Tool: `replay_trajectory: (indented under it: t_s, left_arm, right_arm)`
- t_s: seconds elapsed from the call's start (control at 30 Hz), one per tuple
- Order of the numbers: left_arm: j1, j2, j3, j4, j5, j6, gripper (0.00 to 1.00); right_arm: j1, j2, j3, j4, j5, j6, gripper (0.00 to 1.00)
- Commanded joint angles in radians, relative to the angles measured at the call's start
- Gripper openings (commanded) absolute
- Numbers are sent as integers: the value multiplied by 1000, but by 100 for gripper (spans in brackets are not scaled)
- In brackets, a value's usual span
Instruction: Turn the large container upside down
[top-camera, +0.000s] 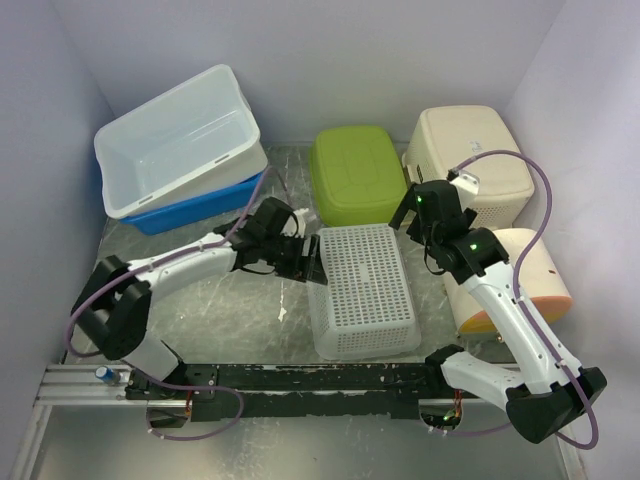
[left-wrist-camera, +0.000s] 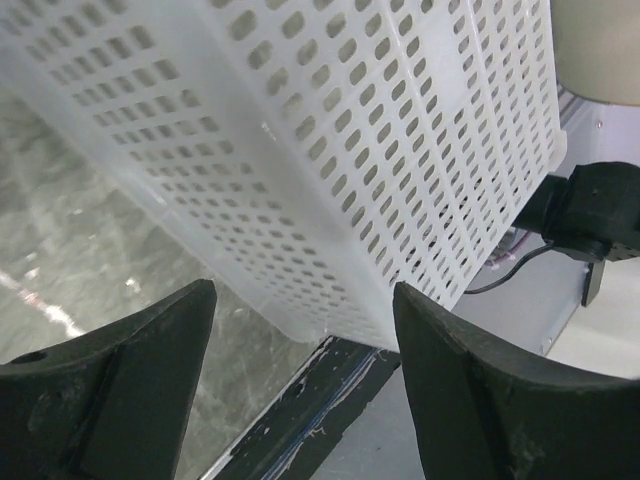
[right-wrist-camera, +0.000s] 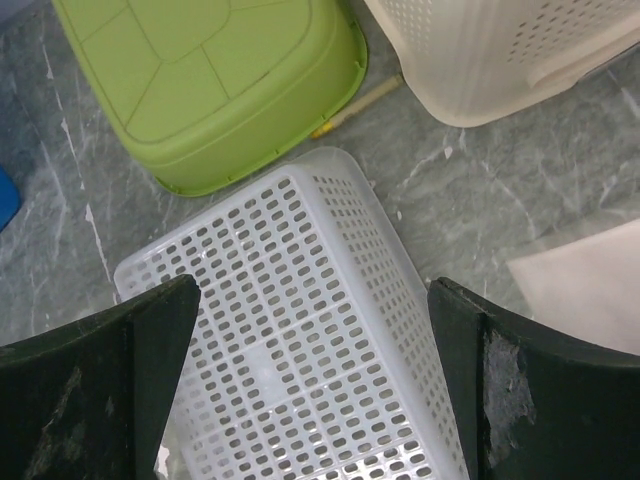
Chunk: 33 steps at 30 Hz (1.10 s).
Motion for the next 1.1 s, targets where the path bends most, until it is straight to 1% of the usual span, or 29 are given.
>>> replay_trajectory:
  t_s: [0.0,0.1,0.2,0.23,0.33,0.4,0.5,0.53,0.57,0.6,0.63,0.67,0.7,0.73,0.8,0.83,0.87,0.93,0.97,1.0,1.07]
  left_arm:
    - [-61,69,18,233,81,-41,82]
    - [-115,176,90,264,82,-47,82]
    - [-181,279,195,267,95,-32,80]
    - [-193,302,241,215,87,-5,79]
    - [-192,295,346,24,-35,94,82]
    - [-166,258,398,-119,-84,136,84]
    - [-113,195,455,-258,-142,192,86]
    - [-98,179,483,-310,-182,224,86]
    - [-82,169,517,-370,-237,263,86]
    - [-63,163,554,-428,-322,292,86]
    - [-25,158,590,-473,-400,312,87]
    - [21,154,619,-504,-455,326,88]
    - [68,143,640,-519,-478,344,88]
    - [105,118,644,-506,-522,357,87]
    - [119,59,625,-461,-686,424,89]
    - [120,25,582,-414,-779,498,89]
    - [120,-14,557,-364,-831,542,89]
    - [119,-105,440,-207,-913,674,90]
    - [128,-140,398,-146,-936,730,95]
    - [154,-159,386,-113,-928,751,97]
    - [223,-150,461,-177,-869,756,99]
  right_arm:
    - [2,-11,40,40,23,-75,100]
    - [2,-17,40,57,12,-87,100]
    - [2,-26,28,77,4,-92,100]
    - [2,-26,28,81,0,-92,100]
    - [2,-25,32,79,-10,-95,100]
    - [2,-32,25,93,-21,-104,100]
    - [3,-43,15,120,-31,-120,100]
    - [2,-45,14,127,-34,-124,100]
    - [2,-46,13,135,-37,-126,100]
    - [2,-47,11,146,-41,-129,100]
    - [2,-49,9,157,-47,-134,100]
    - [2,-49,6,169,-49,-139,100]
    - [2,-47,6,177,-50,-140,100]
    - [2,-43,7,182,-51,-143,100]
    - [2,-31,12,189,-57,-151,100]
    - [2,-27,14,192,-62,-153,100]
    - [2,-23,14,196,-68,-154,100]
    - [2,-16,12,210,-85,-157,100]
    - [2,-10,11,218,-98,-160,100]
    - [2,-5,11,223,-110,-160,100]
    - [2,7,15,230,-131,-159,100]
